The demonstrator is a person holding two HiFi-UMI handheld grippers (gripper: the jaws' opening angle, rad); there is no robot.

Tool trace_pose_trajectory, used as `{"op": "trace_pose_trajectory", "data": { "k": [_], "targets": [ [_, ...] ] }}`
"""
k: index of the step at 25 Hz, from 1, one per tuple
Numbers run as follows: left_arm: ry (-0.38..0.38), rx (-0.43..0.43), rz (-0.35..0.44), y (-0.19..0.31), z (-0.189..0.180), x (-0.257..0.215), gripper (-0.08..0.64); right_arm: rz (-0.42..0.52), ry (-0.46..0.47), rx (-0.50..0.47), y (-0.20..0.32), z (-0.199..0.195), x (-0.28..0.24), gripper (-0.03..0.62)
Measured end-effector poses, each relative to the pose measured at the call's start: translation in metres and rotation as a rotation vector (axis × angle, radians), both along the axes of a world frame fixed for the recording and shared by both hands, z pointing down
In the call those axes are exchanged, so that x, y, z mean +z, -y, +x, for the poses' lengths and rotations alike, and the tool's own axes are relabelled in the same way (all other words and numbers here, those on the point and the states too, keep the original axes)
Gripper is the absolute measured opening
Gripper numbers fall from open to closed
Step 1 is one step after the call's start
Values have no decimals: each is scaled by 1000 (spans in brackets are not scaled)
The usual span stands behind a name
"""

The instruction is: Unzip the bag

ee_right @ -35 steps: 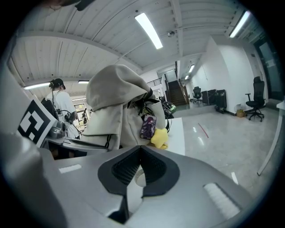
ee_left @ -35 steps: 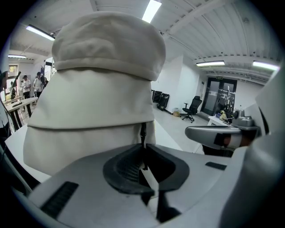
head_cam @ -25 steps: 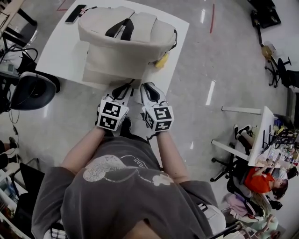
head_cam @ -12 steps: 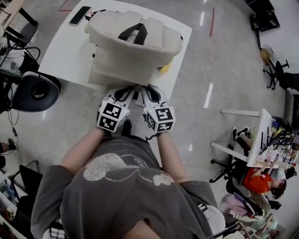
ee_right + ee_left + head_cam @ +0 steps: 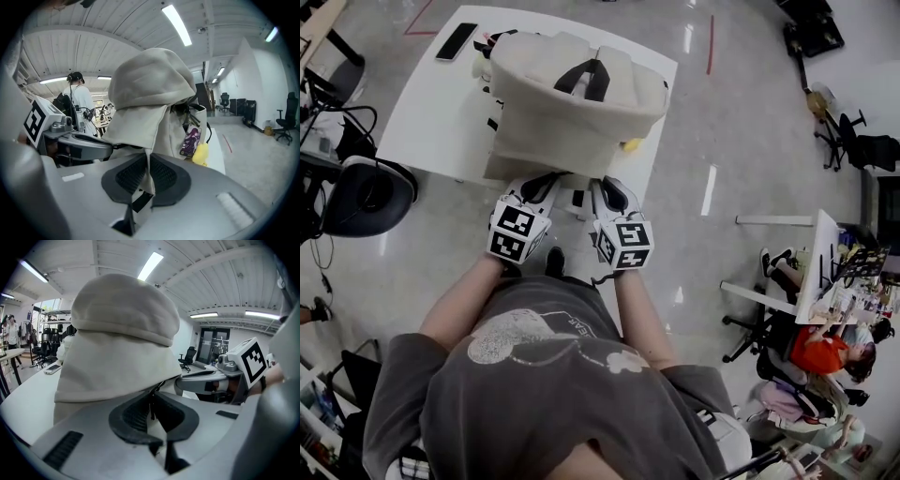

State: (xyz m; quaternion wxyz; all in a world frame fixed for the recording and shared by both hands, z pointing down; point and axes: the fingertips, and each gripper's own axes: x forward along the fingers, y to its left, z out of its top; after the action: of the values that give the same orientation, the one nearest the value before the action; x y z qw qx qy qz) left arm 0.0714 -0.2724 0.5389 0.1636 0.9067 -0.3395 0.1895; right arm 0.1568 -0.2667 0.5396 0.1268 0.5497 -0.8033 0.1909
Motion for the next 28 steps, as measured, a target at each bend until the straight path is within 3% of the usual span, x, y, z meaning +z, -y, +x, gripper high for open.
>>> {"op": "trace_pose_trajectory", "data": {
  "k": [11, 22, 28],
  "targets": [
    [23, -38, 8, 27, -71, 4, 37, -12, -41, 100, 3, 0, 0, 28],
    [36, -174, -3, 52, -156, 8, 37, -17, -67, 175, 5, -1, -1, 28],
    [-4, -195, -9, 56, -170, 7, 37, -22, -70, 214, 5, -4, 1, 28]
  ]
}}
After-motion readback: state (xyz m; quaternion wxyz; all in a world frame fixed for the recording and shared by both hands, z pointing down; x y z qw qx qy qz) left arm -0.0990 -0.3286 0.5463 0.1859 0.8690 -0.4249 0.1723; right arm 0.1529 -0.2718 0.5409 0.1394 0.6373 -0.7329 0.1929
